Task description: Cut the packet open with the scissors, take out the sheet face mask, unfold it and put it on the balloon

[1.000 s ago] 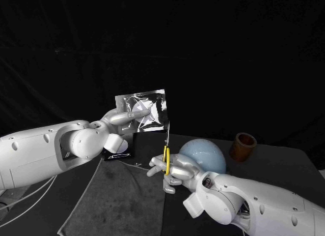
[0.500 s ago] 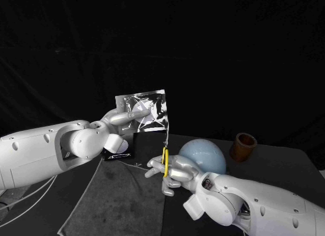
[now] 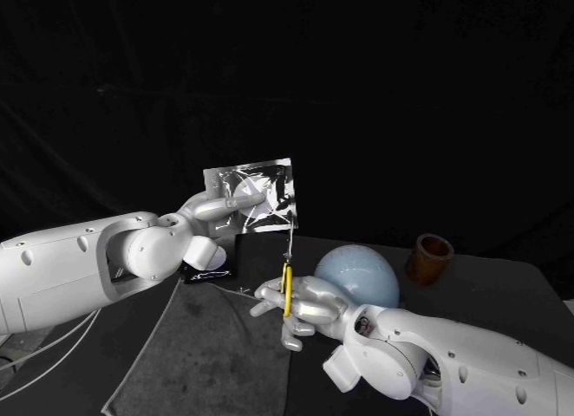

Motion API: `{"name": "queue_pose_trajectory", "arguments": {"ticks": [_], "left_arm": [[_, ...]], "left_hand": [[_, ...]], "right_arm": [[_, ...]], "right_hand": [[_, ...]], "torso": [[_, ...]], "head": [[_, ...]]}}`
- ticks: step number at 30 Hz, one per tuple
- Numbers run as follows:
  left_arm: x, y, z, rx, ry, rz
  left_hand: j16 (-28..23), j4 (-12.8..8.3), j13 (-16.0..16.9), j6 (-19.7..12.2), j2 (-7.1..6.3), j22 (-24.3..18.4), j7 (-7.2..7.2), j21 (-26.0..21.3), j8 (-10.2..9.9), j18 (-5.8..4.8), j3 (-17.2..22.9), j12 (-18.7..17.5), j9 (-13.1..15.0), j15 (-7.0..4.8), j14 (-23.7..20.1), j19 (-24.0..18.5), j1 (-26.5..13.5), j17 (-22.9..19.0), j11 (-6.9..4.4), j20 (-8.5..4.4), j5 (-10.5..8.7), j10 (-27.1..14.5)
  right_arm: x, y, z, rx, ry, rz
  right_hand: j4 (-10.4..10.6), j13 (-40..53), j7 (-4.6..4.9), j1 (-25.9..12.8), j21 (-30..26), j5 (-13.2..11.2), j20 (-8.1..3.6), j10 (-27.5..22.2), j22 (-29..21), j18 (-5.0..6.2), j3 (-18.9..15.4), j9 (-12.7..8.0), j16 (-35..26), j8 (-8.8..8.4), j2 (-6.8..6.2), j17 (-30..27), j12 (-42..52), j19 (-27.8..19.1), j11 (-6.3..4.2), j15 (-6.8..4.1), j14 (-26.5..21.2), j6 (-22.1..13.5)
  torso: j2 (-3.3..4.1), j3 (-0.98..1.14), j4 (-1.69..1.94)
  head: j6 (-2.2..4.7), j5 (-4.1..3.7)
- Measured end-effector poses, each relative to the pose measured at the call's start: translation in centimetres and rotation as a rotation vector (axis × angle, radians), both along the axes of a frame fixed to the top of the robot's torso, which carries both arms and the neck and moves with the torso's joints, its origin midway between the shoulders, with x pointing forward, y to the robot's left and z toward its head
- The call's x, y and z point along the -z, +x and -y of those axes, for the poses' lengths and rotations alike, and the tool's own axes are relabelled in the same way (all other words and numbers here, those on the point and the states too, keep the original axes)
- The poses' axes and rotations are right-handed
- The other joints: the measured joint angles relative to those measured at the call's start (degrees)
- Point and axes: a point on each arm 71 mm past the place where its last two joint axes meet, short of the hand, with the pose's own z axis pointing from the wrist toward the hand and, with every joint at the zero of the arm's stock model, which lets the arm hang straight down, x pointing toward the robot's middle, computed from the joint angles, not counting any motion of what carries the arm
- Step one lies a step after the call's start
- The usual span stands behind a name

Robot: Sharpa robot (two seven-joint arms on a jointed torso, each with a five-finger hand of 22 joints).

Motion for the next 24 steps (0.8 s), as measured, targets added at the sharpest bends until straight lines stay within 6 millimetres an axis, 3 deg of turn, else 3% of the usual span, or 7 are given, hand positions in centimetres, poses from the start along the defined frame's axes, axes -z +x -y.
{"name": "queue_pose_trajectory", "arguments": {"ticks": [9, 13, 24], "left_arm": [[0.0, -0.02, 0.05, 0.004, 0.004, 0.002], [0.01, -0.03, 0.05, 0.005, 0.006, 0.002], [0.03, -0.07, 0.09, 0.012, 0.012, 0.003]], "left_hand": [[0.0, 0.0, 0.0, -0.01, -0.01, 0.0, -0.01, 0.0, -0.03, -0.05, 0.0, 0.0, 0.0, 0.0, 0.0, 0.0, -0.01, 0.04, 0.01, 0.0, 0.0, -0.01], [0.0, 0.0, 0.0, -0.01, -0.01, 0.0, -0.01, 0.0, -0.04, -0.06, 0.0, 0.0, 0.0, 0.0, 0.0, 0.0, -0.01, 0.04, 0.02, 0.0, -0.01, -0.02], [0.0, 0.0, 0.0, -0.02, -0.08, 0.0, -0.02, 0.0, 0.07, -0.25, -0.01, 0.0, 0.0, 0.0, 0.0, 0.0, -0.08, 0.03, 0.1, 0.0, -0.12, -0.1]], "right_arm": [[0.08, 0.0, -0.11, -0.013, -0.007, 0.002], [0.12, 0.03, -0.1, -0.016, -0.01, 0.002], [-0.01, 0.23, -0.12, -0.018, -0.013, 0.005]], "right_hand": [[0.07, -1.31, -0.37, -1.08, -0.99, 0.0, 0.21, -0.99, 0.02, 0.12, 3.1, -0.67, -0.23, 0.0, -2.11, -1.34, 0.0, -0.62, 0.23, 0.38, -0.79, -0.89], [0.06, -1.5, -0.37, -1.31, -0.99, 0.0, 0.41, -1.0, 0.02, 0.87, 3.26, -0.77, -0.23, 0.0, -2.34, -1.41, 0.0, -0.82, 0.23, 0.38, -0.79, -0.92], [0.06, -1.59, -0.36, -1.37, -0.99, 0.0, 0.41, -1.01, 0.0, 0.88, 3.58, -0.81, -0.23, 0.06, -2.4, -1.31, 0.0, -0.82, 0.23, 0.37, -0.79, -0.92]], "torso": [[0.0, 0.0, 0.03], [0.01, 0.0, 0.03], [0.01, -0.01, -0.01]], "head": [[-0.08, 0.1], [-0.11, 0.13], [0.02, 0.18]]}}
